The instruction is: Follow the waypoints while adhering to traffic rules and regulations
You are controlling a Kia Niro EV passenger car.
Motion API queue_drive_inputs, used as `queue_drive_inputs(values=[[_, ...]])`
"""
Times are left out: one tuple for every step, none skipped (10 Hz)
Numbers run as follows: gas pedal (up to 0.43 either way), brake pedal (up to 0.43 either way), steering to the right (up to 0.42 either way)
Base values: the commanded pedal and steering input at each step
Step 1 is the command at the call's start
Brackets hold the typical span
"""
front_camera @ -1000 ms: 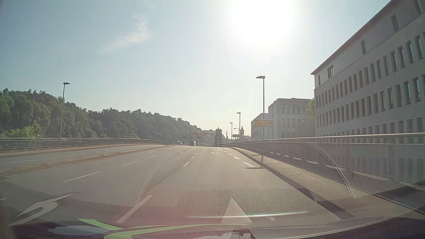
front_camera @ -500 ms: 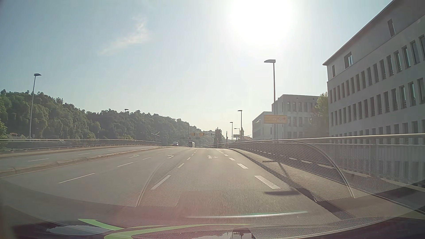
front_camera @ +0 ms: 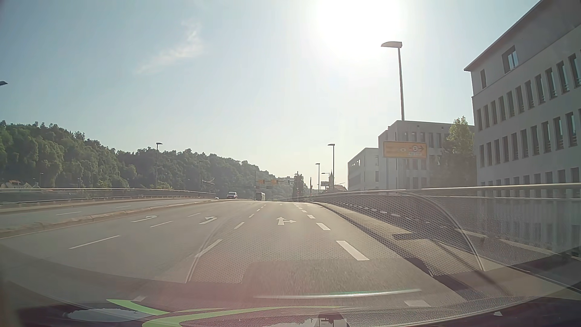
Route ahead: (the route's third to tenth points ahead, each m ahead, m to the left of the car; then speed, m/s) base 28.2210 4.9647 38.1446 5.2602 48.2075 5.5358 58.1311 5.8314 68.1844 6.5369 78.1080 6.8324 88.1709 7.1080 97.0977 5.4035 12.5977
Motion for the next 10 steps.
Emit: queue_drive_inputs(values=[[0.0, 0.0, 0.0], [0.0, 0.0, 0.0], [0.0, 0.0, 0.0], [0.0, 0.0, 0.0], [0.0, 0.0, 0.0], [0.0, 0.0, 0.0], [0.0, 0.0, 0.0], [0.0, 0.0, 0.0], [0.0, 0.0, 0.0], [0.0, 0.0, 0.0]])
